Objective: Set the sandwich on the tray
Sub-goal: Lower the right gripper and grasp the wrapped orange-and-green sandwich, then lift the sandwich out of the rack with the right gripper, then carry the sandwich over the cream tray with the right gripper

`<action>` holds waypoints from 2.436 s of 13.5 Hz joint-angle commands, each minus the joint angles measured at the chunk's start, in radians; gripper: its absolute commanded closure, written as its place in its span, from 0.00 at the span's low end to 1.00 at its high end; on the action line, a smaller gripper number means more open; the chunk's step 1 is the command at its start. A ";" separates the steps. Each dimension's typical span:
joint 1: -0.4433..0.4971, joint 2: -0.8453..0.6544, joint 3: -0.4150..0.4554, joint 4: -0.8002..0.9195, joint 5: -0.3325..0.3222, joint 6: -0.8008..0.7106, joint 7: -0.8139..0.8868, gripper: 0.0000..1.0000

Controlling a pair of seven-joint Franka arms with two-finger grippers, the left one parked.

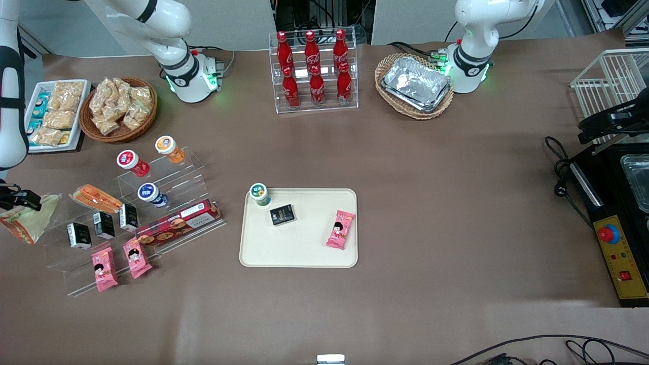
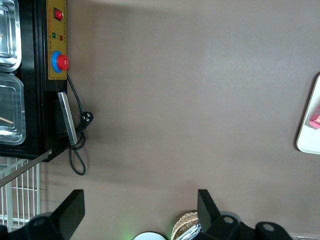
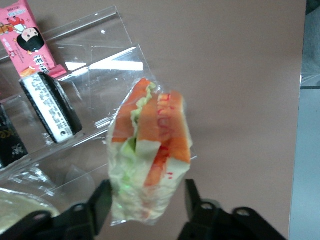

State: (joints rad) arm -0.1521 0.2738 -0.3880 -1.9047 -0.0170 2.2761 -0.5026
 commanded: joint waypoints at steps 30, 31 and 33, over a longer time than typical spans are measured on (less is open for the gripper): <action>0.681 -0.141 0.023 0.237 0.017 -0.508 1.509 1.00; 0.733 -0.116 0.023 0.237 0.017 -0.471 1.597 1.00; 0.817 -0.052 0.023 0.237 0.012 -0.387 1.721 1.00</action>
State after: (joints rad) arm 0.5721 0.1398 -0.3488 -1.6810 -0.0060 1.7999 1.0632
